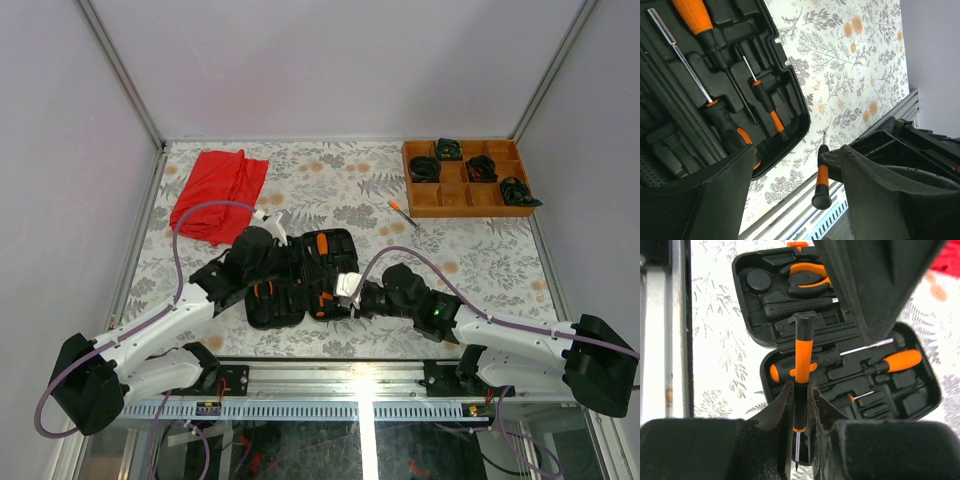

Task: Sort the tools into containers
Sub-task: Pick up the screwdriver from the center of the board.

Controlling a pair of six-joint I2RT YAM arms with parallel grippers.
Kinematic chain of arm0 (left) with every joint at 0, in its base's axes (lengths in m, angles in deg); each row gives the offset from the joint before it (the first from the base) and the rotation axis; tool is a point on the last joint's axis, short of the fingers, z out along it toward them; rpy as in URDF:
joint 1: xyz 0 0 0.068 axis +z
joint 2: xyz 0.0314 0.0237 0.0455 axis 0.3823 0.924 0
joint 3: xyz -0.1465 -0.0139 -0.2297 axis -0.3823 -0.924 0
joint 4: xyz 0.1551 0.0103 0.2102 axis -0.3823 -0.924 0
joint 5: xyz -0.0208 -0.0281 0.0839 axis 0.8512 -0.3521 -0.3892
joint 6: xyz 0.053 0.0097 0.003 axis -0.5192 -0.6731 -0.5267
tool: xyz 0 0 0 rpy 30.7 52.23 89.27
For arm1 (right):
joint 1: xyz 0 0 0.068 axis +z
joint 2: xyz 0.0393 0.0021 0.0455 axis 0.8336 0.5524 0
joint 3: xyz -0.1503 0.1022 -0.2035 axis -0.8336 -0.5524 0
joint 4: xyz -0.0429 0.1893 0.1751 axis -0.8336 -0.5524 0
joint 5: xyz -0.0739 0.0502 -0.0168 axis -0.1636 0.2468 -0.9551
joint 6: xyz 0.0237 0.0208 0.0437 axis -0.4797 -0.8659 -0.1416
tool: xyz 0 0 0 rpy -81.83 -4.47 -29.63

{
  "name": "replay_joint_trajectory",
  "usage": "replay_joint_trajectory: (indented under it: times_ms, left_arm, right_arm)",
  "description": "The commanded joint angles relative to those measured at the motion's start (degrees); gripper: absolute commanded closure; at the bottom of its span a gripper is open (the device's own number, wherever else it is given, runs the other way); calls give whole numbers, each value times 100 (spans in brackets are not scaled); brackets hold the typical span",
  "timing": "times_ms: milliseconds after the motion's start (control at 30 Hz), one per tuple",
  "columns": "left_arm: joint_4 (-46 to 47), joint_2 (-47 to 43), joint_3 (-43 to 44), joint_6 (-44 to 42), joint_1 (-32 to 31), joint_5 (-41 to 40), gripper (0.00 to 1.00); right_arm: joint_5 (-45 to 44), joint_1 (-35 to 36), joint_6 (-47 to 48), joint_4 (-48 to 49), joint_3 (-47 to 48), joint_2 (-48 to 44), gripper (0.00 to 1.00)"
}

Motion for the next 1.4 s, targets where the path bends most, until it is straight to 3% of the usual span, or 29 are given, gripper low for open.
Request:
replay_joint_trajectory:
  times_ms: [0, 200, 333, 500, 767, 933, 1000, 1100, 1200, 1367]
  left_arm:
    - [382, 84, 8, -343, -57, 514, 34]
    - [216, 377, 163, -682, -397, 646, 45]
    - [169, 495, 272, -832, -660, 690, 48]
    - [165, 499, 305, -984, -862, 805, 49]
    - [108, 716, 376, -1110, -1034, 899, 64]
    - [103, 885, 476, -1190, -1189, 989, 66]
    - [107, 927, 487, -1210, -1208, 993, 72]
    - [79, 921, 501, -1214, -1215, 971, 90]
    - [42, 859, 504, -1229, -1222, 839, 100]
    - [-11, 757, 523, -1245, -1223, 651, 100]
  right_arm:
    - [523, 53, 1896, -203, 96, -66, 100]
    - [562, 47, 3154, -595, 228, -193, 100]
    - [522, 49, 3762, -1036, 399, -210, 100]
    - [485, 47, 3902, -1234, 422, -301, 100]
    - [564, 47, 3943, -1218, 365, -513, 100]
    - [556, 48, 4110, -1228, 375, -461, 100]
    - [553, 49, 4110, -1228, 376, -452, 100]
    - [537, 47, 4110, -1277, 385, -468, 99]
    - [536, 50, 4086, -1373, 407, -497, 83]
    - [520, 47, 3846, -1535, 470, -711, 35]
